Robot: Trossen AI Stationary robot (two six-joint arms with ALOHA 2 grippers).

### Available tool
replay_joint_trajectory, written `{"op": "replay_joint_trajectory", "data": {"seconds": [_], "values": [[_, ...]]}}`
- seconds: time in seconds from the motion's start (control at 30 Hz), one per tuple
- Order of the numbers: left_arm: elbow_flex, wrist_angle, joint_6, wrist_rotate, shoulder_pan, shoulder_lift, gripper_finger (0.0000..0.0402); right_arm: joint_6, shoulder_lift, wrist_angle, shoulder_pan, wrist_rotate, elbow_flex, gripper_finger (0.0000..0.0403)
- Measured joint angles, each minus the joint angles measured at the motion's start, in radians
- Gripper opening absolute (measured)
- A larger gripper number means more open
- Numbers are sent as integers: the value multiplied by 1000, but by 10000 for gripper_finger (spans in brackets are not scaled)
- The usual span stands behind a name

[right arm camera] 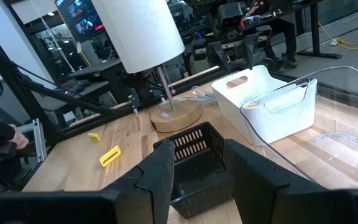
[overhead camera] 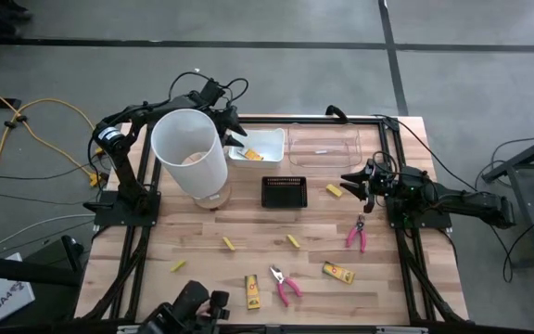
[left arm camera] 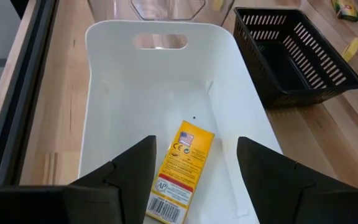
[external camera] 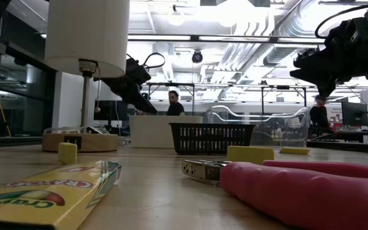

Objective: Pick & Place School Supplies
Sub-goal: Put the yellow crayon box into the white bin

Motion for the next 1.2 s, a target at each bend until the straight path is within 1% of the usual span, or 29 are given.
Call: {"op": "replay_joint_trajectory", "data": {"seconds": [0.2,0.4,0.87,1.0,1.2], "values": [[0,14,-5,75,57,-2,221,0,0,0,0,0,0,133],[0,11,-19,86,117,-47,221,0,0,0,0,0,0,133],[0,20,-40,69,183,-290,220,0,0,0,0,0,0,133],[0,56,-61,53,183,-359,220,0,0,0,0,0,0,133],[0,170,-132,56,183,-440,220,0,0,0,0,0,0,133]]}}
